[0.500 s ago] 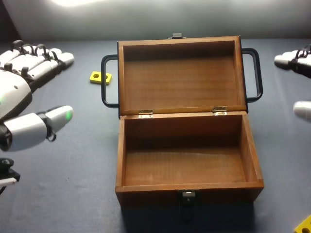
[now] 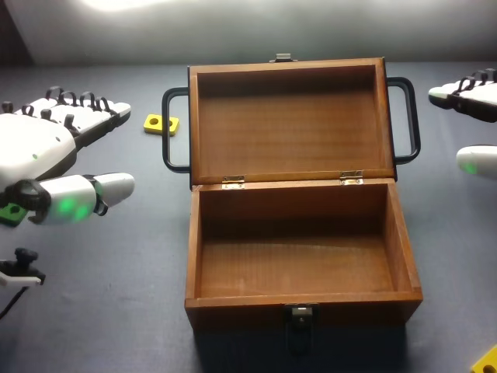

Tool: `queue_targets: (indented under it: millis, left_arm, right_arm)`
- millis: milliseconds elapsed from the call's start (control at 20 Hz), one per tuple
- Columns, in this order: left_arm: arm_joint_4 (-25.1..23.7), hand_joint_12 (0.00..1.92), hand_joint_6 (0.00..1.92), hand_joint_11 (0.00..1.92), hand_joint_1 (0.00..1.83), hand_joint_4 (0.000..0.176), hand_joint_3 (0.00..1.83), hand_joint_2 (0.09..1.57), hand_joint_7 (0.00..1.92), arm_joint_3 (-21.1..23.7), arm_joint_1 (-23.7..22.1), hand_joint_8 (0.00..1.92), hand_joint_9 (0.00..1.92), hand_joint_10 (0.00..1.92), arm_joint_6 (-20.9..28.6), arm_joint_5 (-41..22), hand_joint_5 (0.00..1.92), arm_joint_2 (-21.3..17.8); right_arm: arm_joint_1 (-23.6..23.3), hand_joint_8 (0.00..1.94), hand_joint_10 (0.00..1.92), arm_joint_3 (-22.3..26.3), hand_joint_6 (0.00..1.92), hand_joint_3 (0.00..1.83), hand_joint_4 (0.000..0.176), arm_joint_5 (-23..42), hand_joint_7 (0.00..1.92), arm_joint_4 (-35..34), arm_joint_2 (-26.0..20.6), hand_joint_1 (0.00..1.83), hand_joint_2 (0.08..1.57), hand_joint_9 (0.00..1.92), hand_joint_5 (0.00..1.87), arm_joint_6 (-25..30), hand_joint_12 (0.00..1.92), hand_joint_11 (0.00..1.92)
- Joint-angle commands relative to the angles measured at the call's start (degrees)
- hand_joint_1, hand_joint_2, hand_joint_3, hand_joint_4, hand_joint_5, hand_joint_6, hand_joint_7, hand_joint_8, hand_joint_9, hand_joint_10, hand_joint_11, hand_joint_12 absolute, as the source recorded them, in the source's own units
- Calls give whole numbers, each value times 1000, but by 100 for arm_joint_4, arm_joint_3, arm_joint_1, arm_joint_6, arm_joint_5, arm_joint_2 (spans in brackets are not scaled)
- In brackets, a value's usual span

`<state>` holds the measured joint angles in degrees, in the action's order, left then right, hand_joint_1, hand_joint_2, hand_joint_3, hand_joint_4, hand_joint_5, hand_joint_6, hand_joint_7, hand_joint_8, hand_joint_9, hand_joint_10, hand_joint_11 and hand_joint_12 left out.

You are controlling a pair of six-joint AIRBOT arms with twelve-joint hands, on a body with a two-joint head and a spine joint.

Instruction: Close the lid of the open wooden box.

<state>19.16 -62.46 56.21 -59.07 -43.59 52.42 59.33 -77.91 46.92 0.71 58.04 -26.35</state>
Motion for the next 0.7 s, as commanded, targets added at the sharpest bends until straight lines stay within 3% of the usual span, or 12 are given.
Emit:
queue_targets:
  millis: [0,150,350,650]
  left_arm:
    - [-35,336,2,0,0,0,0,1275,76,-109,-159,1,67,4,13,-329,52,76]
    - [-122,162,0,2,0,0,0,1167,9,-417,-446,0,16,3,7,208,6,304]
    - [-212,154,0,53,0,0,0,1168,0,-832,-740,0,35,10,7,869,0,646]
    - [-306,79,0,20,0,0,0,1148,0,-893,-852,0,10,4,7,1009,0,702]
  right_arm:
    - [-114,1,1,-80,1,2,0,339,117,-52,37,171,1443,126,135,72,14,152]
    - [-352,1,1,-298,1,4,0,-95,91,194,179,19,1443,106,114,72,3,137]
    - [-529,8,7,-644,6,4,0,-472,105,490,427,0,1444,110,118,407,5,130]
    - [-755,1,0,-693,0,0,0,-539,97,918,537,0,1437,85,107,597,0,103]
